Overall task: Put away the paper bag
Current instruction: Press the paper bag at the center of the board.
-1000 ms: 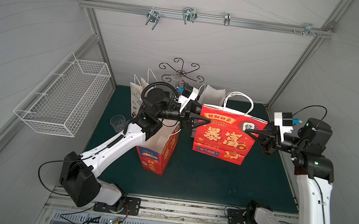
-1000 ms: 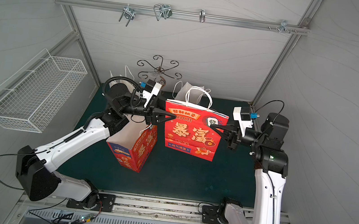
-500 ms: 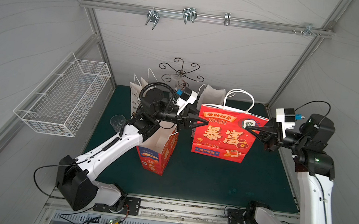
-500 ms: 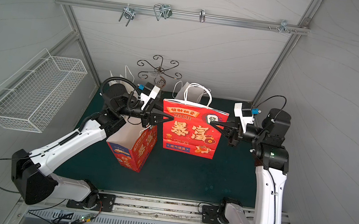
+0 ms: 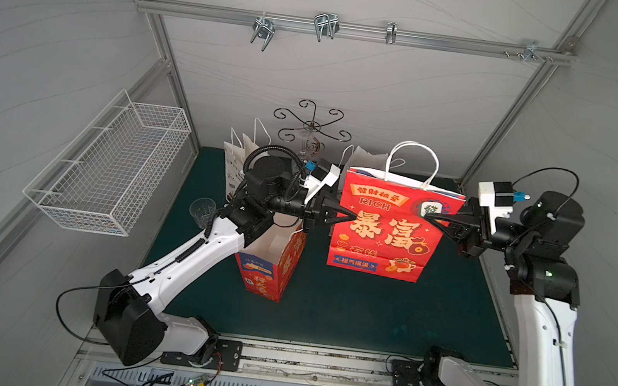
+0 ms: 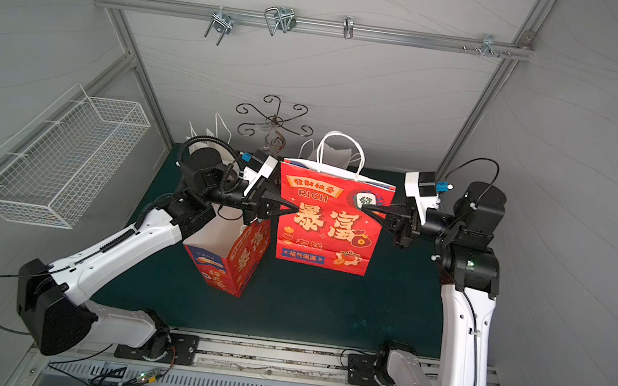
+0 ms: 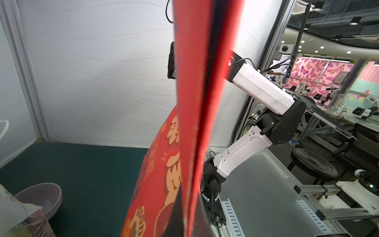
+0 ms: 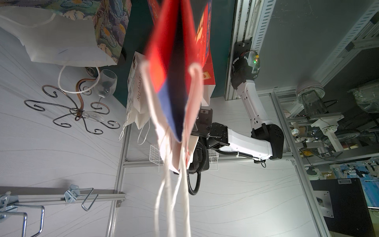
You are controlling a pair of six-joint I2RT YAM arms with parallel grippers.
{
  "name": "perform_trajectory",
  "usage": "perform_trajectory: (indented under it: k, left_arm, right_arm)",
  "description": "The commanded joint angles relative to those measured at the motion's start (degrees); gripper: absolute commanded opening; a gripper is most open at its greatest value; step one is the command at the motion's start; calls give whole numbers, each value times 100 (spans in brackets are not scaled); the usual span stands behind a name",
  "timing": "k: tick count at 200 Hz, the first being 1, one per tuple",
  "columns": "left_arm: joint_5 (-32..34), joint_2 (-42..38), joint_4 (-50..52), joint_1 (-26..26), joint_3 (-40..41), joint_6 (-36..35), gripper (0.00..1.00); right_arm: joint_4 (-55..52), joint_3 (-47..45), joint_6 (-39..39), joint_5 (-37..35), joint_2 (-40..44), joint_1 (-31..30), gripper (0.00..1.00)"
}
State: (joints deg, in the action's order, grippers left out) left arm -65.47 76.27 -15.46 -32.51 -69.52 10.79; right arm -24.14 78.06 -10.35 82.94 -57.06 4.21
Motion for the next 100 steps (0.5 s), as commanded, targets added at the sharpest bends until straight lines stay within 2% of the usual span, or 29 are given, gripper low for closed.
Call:
perform_trajectory:
  k: [1,14,29,37,50,60,82,100]
  left_arm:
    - [-187,-103,-116,17,5,-9,4]
    - [-154,-112,25,8,-1,-126,25]
    - [-122,-141,205,15,-1,-278,42]
    - [-90,-145,310,15,-1,-356,46]
    - [-88,-156,526,10,-31,-518,47]
    - [-100,-156,736,16,-65,-698,43]
    - [-125,-154,883,16,-104,-828,15]
    - [-157,-169,873,11,-106,-874,1]
  right_arm:
    - [384,135,274,21,28,-34,0]
    - [470,150,320,-71,38,-42,0]
    - [536,183,344,-231,32,-42,0]
    - [598,199,370,-257,34,-43,0]
    - [695,209,421,-332,36,-37,0]
    - [787,209,462,-371,34,-42,0]
    - [934,178,544,-422,27,-43,0]
    - [1052,157,633,-443,40,-43,0]
